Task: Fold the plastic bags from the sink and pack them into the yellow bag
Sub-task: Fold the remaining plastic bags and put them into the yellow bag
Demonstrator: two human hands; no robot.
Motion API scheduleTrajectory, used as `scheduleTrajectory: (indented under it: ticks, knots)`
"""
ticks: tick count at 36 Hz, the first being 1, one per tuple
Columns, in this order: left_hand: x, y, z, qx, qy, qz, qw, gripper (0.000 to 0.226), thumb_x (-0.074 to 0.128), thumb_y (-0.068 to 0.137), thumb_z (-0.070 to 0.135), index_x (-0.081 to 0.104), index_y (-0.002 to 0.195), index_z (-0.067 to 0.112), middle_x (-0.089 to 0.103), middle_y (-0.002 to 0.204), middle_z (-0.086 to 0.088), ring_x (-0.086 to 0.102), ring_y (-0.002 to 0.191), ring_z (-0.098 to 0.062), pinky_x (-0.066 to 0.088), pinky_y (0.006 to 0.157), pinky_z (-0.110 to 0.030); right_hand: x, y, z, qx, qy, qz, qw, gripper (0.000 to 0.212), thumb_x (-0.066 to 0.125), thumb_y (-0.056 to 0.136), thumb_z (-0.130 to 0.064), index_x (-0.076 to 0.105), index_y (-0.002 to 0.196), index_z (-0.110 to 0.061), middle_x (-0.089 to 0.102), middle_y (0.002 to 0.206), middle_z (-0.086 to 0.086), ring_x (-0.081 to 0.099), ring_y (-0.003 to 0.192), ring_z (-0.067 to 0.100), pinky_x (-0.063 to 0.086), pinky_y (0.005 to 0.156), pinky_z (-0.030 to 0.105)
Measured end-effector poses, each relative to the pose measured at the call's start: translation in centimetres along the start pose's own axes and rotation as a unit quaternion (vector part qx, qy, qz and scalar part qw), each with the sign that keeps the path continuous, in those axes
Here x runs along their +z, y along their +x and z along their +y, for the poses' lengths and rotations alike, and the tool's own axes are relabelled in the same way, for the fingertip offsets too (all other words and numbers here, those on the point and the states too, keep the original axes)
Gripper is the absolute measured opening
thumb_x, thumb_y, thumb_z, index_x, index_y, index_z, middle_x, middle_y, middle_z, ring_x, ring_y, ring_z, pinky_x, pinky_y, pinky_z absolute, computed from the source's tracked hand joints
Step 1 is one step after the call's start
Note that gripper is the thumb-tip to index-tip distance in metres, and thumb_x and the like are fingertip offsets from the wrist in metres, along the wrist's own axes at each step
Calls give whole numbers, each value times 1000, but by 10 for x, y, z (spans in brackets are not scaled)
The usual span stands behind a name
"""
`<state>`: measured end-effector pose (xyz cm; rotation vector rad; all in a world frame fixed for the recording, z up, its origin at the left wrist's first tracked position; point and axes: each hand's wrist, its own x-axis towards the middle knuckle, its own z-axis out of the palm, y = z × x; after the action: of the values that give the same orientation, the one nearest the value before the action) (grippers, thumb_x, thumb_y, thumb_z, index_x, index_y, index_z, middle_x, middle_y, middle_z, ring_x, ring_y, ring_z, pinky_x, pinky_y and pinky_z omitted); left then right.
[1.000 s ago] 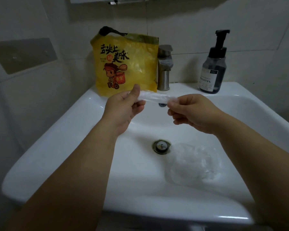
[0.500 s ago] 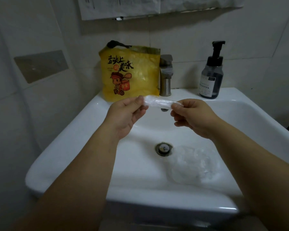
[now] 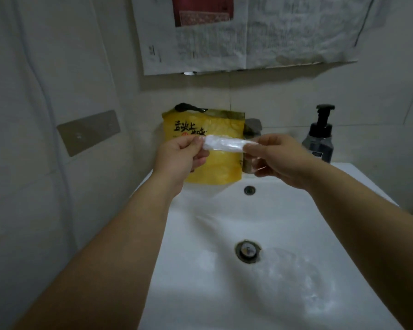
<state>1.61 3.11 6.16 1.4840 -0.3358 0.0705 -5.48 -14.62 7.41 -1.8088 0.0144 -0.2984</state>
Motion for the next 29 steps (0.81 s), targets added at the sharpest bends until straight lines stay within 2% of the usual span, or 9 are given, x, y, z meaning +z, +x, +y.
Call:
scheduleTrajectory:
  ticks: [6,10,11,13,15,18,21,25,29]
  knots:
    - [2,31,23,30,14,-5,999,18,54,99,18,68,88,17,66,82,0,65,70,-6,54,60,-18,0,36,-19,-35,-7,40,999,15,57,95,-14,65,101,-3,59,79,6,52,65,15,48,59,27]
    - [-2,53,34,48,97,6,994,40,47,101,37,55,134,17,59,126,3,62,102,-12,56,81,-29,-8,64,-34,-49,-36,100,993,12,55,95,-15,64,89,-13,60,80,8,56,69,19,55,66,31]
    - [-3,57,36,59,132,16,989,42,47,101,38,52,138,19,56,132,4,60,106,-12,55,86,-30,-11,69,-37,-50,-44,120,991,13,53,96,-15,63,87,-14,59,82,9,55,67,17,53,63,29]
    - [-6,68,39,87,187,16,978,39,50,100,31,52,138,21,54,133,5,57,106,-11,51,78,-22,-15,83,-42,-62,-67,152,984,11,52,97,-17,62,94,-13,58,83,6,51,64,13,48,59,24]
    - [-8,82,42,106,257,-3,961,38,54,99,25,54,136,21,55,135,2,56,110,-13,48,72,-17,-18,98,-45,-75,-123,176,974,20,52,98,-21,62,113,-12,57,80,0,51,66,10,49,63,26]
    - [-9,104,48,125,375,-19,918,42,58,96,26,52,138,23,50,142,1,47,128,-21,43,105,-36,-21,121,-48,-80,-202,177,960,23,50,98,-22,61,115,-12,54,78,0,50,67,11,50,67,30]
    - [-7,121,54,135,503,-44,853,46,55,97,30,48,141,22,44,147,1,33,140,-25,24,117,-39,-22,143,-53,-76,-288,153,942,23,48,99,-16,61,116,-9,58,86,4,52,74,15,46,64,26]
    - [-6,133,55,126,528,-74,836,42,56,97,26,51,139,24,54,139,-1,43,131,-23,35,109,-35,-21,166,-60,-78,-400,120,905,28,47,99,-11,61,122,-7,62,113,15,57,100,28,47,82,34]
    - [-5,139,52,152,521,-68,837,26,56,97,21,66,121,21,63,124,1,56,112,-16,40,88,-25,-20,180,-62,-101,-463,87,876,29,49,98,-12,62,124,-11,59,125,12,54,113,28,41,83,30]
